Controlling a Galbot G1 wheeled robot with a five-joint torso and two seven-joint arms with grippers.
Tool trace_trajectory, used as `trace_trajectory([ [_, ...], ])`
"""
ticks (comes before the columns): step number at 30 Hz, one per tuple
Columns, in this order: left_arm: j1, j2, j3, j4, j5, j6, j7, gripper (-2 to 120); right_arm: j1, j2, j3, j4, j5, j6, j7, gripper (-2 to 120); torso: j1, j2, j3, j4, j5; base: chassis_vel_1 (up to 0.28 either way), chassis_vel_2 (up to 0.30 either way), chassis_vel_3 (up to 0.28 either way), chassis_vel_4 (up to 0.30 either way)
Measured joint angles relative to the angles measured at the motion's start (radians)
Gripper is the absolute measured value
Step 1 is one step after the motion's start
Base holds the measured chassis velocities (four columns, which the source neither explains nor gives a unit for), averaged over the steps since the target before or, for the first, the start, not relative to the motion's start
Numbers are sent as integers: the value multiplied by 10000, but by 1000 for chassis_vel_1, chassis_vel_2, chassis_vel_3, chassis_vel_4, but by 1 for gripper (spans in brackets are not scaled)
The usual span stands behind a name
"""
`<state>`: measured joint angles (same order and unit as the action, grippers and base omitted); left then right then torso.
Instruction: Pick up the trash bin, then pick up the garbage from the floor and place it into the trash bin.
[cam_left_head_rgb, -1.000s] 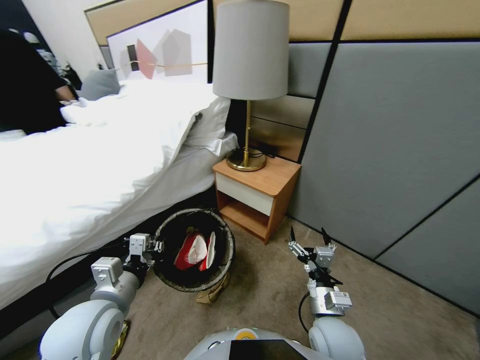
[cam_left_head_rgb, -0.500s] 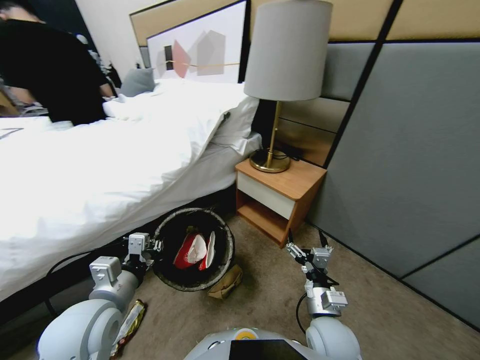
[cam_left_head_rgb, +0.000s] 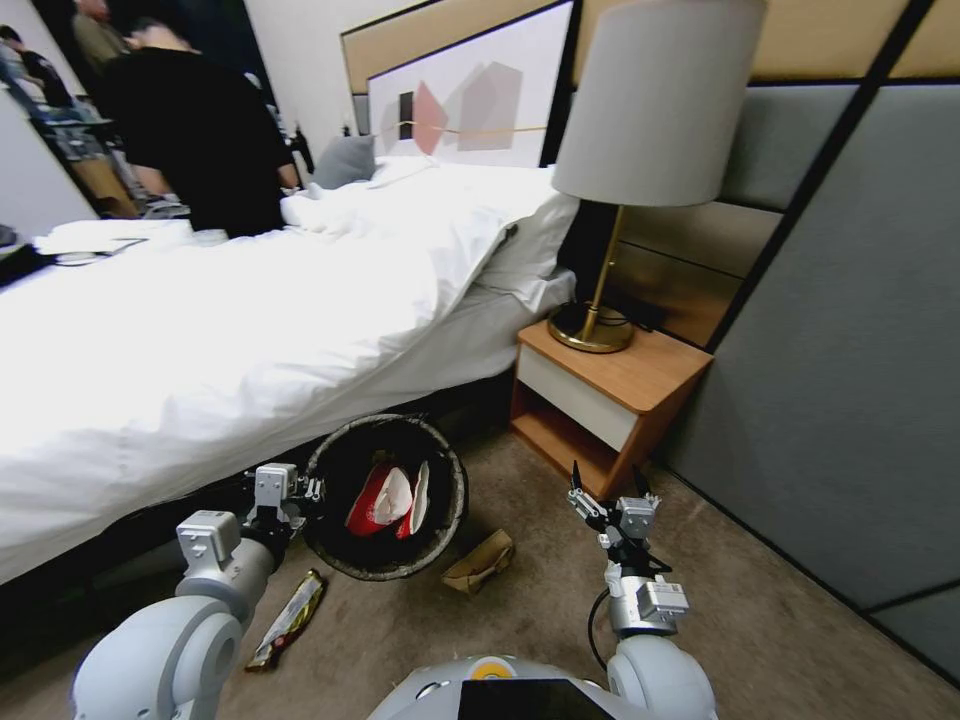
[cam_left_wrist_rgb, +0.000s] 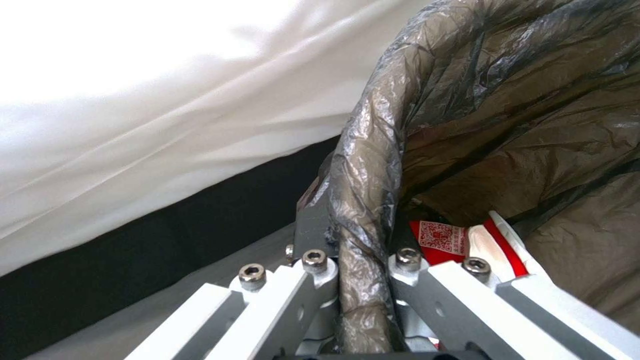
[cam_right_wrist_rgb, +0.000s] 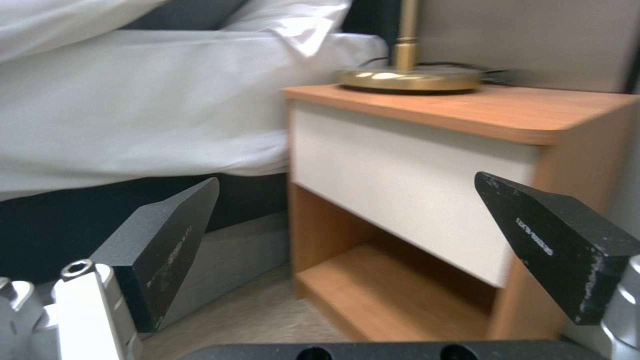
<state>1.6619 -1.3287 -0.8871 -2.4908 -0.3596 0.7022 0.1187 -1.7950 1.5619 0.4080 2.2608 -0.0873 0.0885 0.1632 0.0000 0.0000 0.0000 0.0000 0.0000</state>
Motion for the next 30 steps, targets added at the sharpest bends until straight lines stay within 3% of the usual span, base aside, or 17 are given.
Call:
trace_trajectory([
  [30,-29,23,67,22,69,-2,-3,1,-287,-186,-92,-47,51,12,156,100,0,0,0,0,0,71,66,71,69],
])
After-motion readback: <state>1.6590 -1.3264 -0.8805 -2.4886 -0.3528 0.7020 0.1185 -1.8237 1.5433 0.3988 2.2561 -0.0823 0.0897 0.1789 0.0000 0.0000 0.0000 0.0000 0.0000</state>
